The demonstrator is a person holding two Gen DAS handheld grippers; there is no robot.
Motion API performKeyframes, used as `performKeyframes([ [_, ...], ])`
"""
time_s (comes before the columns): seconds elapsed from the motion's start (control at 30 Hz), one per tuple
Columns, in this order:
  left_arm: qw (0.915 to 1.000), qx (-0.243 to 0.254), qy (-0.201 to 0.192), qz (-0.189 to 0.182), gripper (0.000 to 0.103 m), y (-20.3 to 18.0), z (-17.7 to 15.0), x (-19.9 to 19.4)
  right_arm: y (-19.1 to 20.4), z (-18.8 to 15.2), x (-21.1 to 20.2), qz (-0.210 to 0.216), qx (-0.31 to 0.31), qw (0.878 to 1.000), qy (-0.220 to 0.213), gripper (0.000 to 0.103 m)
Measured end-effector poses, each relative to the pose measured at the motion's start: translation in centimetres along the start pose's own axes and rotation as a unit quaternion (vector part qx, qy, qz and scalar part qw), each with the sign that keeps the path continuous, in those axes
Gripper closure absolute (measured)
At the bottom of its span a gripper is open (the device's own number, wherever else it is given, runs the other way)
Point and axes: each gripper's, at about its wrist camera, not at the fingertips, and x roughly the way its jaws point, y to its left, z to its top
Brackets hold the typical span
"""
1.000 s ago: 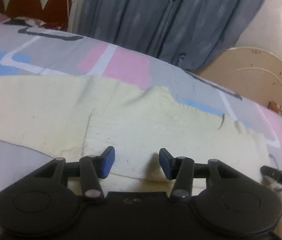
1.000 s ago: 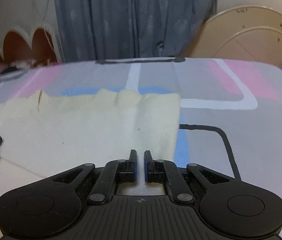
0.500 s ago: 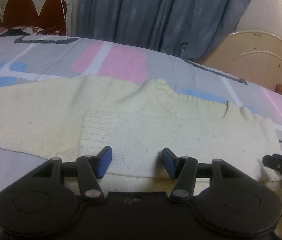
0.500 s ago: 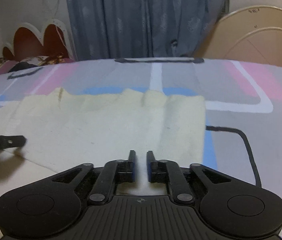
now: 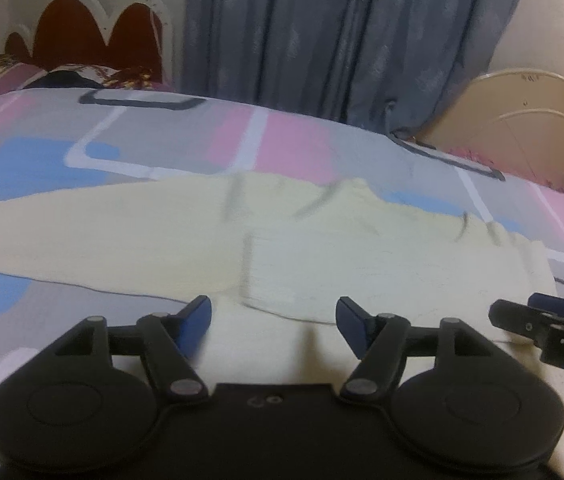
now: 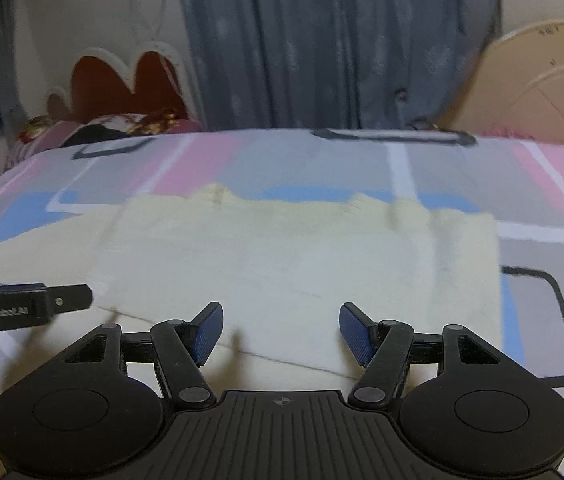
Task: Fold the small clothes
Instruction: 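Open both grippers, releasing the folded sleeve onto the sweater body, then grasp the other sleeve cuff with the left gripper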
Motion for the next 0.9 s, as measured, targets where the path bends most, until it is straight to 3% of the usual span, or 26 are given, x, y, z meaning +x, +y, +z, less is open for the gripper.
performKeyframes([
  [0.3, 0.9996, -0.016, -0.009, 0.019, 0.035, 7.5, 1.5, -1.1, 8.5, 1.5, 0.7, 0.015, -0.013, 1.0, -0.007, 0.039],
  [0.5, 0.9966, -0.067, 0.002, 0.047, 0.035, 15.3, 1.8, -0.9, 13.3, 2.1, 4.2, 0.015, -0.024, 1.0, 0.003, 0.039],
  [0.73, 0.9825, -0.17, 0.009, 0.076, 0.041, 24.4, 1.2, -0.5, 15.3, 2.0, 7.8, 0.004, -0.035, 0.999, 0.01, 0.039],
  [0.9, 0.9732, -0.218, 0.009, 0.071, 0.045, 27.6, 0.8, -0.2, 14.9, 1.7, 8.9, -0.006, -0.024, 1.0, 0.016, 0.039],
])
